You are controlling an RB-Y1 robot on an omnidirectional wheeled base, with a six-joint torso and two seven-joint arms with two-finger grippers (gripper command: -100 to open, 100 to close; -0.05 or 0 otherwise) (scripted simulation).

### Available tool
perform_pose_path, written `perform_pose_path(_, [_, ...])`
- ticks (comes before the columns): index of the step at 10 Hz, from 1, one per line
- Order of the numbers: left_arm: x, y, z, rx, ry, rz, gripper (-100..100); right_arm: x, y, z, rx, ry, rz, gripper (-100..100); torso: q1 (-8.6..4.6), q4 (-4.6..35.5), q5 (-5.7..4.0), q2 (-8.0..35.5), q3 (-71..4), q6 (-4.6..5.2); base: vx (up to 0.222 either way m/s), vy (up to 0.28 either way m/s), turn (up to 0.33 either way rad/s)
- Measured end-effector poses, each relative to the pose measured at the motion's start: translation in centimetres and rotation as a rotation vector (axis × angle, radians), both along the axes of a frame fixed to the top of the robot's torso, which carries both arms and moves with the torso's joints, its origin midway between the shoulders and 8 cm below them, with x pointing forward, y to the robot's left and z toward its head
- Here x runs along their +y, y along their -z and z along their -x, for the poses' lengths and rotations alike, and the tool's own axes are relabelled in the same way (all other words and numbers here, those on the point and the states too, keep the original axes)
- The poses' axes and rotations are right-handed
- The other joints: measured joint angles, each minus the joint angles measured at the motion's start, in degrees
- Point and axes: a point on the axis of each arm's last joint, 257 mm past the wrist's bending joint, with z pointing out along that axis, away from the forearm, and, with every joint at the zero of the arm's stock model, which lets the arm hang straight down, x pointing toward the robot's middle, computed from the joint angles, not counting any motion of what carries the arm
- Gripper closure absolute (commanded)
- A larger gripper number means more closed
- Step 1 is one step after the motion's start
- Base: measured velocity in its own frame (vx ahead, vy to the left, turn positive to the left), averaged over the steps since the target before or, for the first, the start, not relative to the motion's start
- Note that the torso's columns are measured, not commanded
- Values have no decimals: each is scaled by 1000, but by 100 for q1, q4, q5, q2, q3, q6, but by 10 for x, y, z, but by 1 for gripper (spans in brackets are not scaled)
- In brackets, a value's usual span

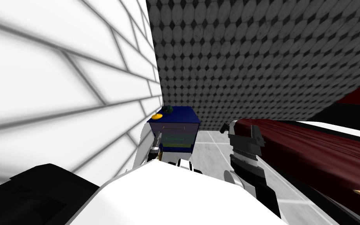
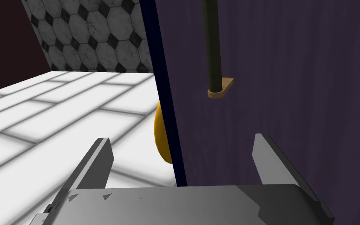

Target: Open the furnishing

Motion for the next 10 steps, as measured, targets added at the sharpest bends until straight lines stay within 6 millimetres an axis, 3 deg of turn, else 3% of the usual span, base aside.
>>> perform_pose_path(2, [7,-3,-1,-1,-2,-15,-100,0,0,0,0,0,0,0,-3,1,0,3,3,0,129,26,-10])
perform_pose_path(7, [-13,6,-2,-5,-18,70,-100,0,0,0,0,0,0,0,-5,11,-2,38,24,0,37,1,4])
perform_pose_path(10, [-10,-5,-22,-8,-12,69,-100,0,0,0,0,0,0,0,-8,5,-2,19,12,0,-13,-9,20])
